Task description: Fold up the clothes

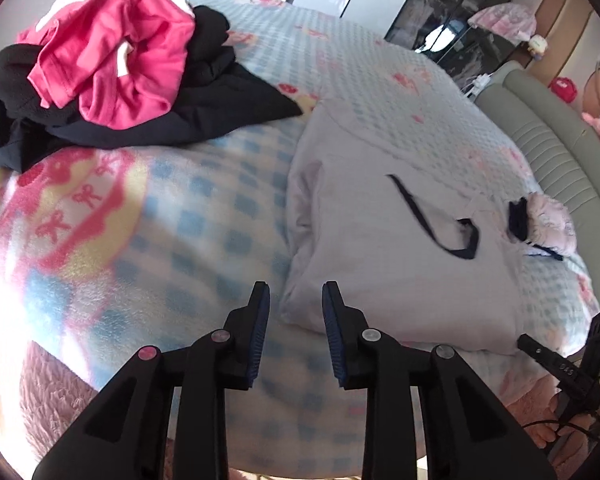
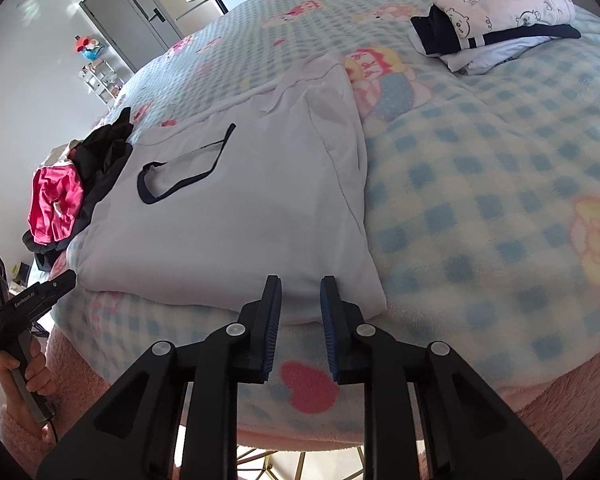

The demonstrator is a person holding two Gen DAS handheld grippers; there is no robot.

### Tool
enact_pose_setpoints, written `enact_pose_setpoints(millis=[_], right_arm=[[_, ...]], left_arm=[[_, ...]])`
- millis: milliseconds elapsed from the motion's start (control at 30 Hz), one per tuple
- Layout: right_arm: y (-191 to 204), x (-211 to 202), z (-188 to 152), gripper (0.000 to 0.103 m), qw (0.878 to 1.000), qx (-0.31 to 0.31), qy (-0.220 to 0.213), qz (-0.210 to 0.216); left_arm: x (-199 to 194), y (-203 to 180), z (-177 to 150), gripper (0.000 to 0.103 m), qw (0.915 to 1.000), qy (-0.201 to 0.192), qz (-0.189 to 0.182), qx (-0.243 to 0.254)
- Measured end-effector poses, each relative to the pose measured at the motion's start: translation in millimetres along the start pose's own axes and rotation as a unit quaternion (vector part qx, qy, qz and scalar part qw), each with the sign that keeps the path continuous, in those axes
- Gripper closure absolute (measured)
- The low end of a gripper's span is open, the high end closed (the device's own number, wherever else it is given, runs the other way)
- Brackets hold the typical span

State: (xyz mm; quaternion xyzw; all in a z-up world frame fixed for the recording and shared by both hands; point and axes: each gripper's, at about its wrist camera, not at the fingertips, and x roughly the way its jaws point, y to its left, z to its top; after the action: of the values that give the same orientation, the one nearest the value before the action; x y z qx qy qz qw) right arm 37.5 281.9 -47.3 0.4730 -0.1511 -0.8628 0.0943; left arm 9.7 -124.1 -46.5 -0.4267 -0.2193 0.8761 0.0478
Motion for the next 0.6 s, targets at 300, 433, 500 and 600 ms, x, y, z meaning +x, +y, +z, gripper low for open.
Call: enact_pose_setpoints(millis=[300, 433, 500, 600], right_arm=[[23.7, 19.6, -6.3, 0.077, 0.999, -0.036, 0.033, 0.005], [6.2, 26.3, -14.2, 0.077, 0.998, -0.003, 0.062, 0.004], [3.9, 19.2, -15.5, 0.077, 0.998, -0.007, 0.063, -0.002], [8.9, -1.5, -12.4, 0.075, 0.999, -0.026, 0.044, 0.007]], left_arm=[[32.0, -75.6, -9.9, 0.073, 0.9912, 0.026, -0.089, 0.095], [62.1, -87.9, -18.5, 0.073, 0.9887, 0.075, -0.054, 0.118], [67.2, -85.6, -27.9, 0.073, 0.986, 0.093, -0.038, 0.133], [55.0, -89.3, -27.6, 0.073, 0.9865, 0.078, -0.05, 0.135]])
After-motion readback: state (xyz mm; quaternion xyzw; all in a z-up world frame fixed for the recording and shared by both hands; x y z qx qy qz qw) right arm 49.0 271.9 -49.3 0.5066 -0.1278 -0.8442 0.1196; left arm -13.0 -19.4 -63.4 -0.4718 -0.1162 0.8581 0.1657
